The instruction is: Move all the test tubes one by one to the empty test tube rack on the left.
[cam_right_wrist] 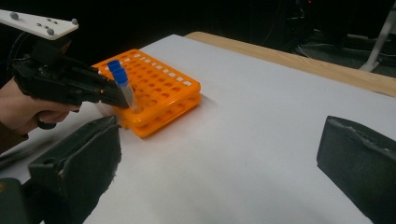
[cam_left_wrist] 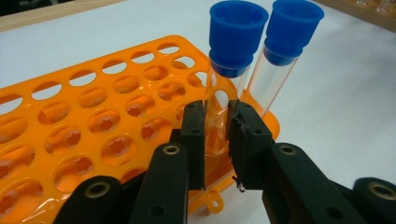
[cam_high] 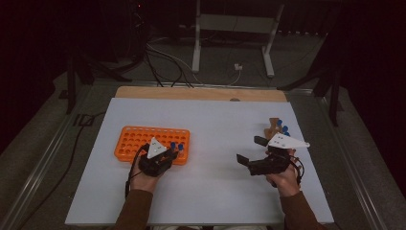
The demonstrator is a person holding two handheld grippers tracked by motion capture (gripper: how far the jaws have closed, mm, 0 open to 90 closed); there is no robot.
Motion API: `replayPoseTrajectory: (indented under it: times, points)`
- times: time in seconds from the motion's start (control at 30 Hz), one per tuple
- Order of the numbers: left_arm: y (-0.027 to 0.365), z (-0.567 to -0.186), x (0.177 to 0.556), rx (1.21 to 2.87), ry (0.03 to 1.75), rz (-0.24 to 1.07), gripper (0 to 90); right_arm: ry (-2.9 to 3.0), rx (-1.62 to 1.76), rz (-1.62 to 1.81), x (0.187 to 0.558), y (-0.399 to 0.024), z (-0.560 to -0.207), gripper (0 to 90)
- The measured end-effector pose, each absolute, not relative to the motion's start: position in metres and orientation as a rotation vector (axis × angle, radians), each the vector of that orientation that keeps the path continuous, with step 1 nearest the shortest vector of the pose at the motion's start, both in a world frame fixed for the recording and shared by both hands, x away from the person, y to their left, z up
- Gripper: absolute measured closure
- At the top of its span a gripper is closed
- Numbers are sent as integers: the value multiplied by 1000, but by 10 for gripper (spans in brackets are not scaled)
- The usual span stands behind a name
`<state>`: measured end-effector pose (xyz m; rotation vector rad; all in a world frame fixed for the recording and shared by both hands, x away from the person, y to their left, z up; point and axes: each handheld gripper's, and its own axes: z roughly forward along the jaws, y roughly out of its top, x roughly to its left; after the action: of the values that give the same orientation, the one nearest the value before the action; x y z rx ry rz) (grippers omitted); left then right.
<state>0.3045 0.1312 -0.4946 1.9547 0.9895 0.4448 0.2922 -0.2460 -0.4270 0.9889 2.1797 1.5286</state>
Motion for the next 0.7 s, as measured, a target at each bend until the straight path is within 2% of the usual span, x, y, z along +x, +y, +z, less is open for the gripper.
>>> replayPoseTrajectory:
  times: [0.33,0.57,0.7]
  points:
    - [140,-489,300,1891,1011,436,605,2170,993,1533,292,-248,-426,0]
    - [152,-479,291,1816,984,440,558,2161,1001,1529,293,-249,-425,0]
    - [155,-474,287,1797,970,461,447,2154,1002,1527,293,-250,-425,0]
